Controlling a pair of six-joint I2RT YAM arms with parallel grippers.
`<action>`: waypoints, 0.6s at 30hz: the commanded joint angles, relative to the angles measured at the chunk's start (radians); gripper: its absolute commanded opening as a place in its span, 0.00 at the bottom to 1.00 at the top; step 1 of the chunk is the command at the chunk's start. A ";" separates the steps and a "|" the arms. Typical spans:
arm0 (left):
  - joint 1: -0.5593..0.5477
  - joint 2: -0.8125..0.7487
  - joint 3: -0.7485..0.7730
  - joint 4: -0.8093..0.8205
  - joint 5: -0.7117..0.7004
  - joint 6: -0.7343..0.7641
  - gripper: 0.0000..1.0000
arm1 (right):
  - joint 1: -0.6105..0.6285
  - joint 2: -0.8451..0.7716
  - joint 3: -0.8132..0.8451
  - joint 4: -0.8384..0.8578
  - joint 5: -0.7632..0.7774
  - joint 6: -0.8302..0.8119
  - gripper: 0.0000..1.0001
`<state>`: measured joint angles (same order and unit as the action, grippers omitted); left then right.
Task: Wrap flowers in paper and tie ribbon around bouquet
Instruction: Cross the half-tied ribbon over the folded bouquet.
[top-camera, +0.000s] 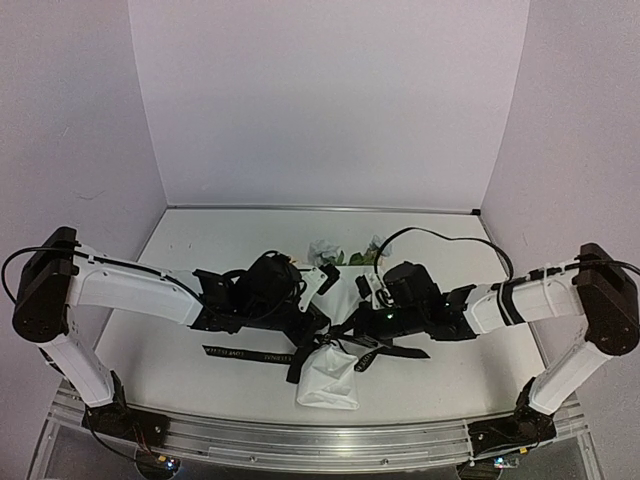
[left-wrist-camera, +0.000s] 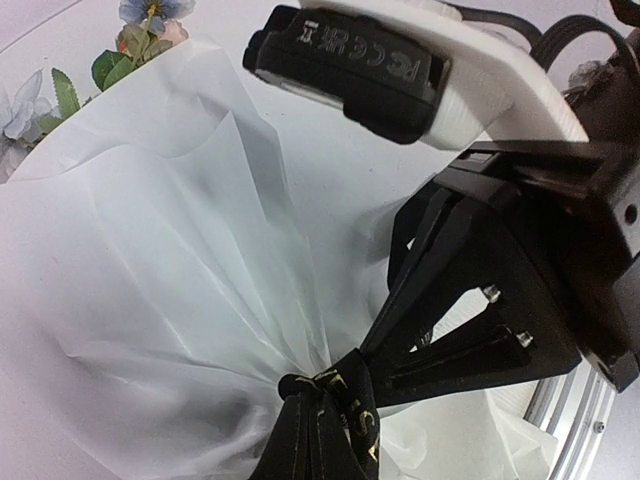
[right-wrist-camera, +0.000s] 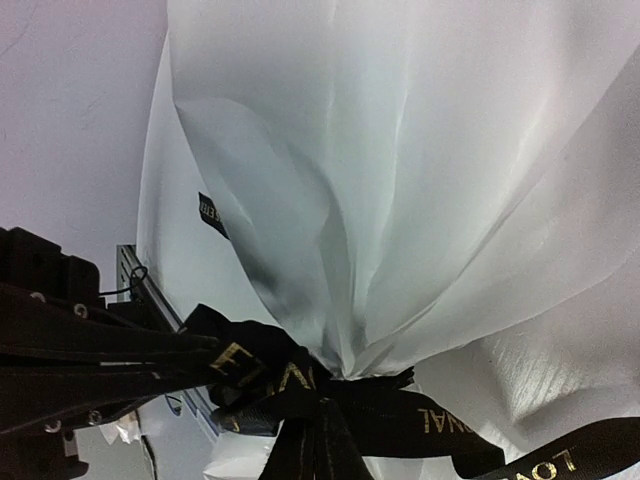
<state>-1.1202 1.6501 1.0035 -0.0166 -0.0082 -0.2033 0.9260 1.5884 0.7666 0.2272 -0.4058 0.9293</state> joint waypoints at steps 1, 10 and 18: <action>0.005 -0.032 0.001 0.047 -0.029 -0.003 0.00 | 0.003 -0.053 0.025 0.004 0.043 0.084 0.00; 0.013 -0.043 -0.007 0.056 -0.036 -0.003 0.00 | 0.037 -0.027 0.086 -0.007 0.048 0.190 0.00; 0.019 -0.045 -0.010 0.056 -0.029 -0.004 0.00 | 0.046 -0.024 0.087 -0.007 0.042 0.229 0.00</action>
<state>-1.1088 1.6497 1.0000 -0.0147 -0.0288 -0.2070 0.9665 1.5669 0.8219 0.2081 -0.3786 1.1205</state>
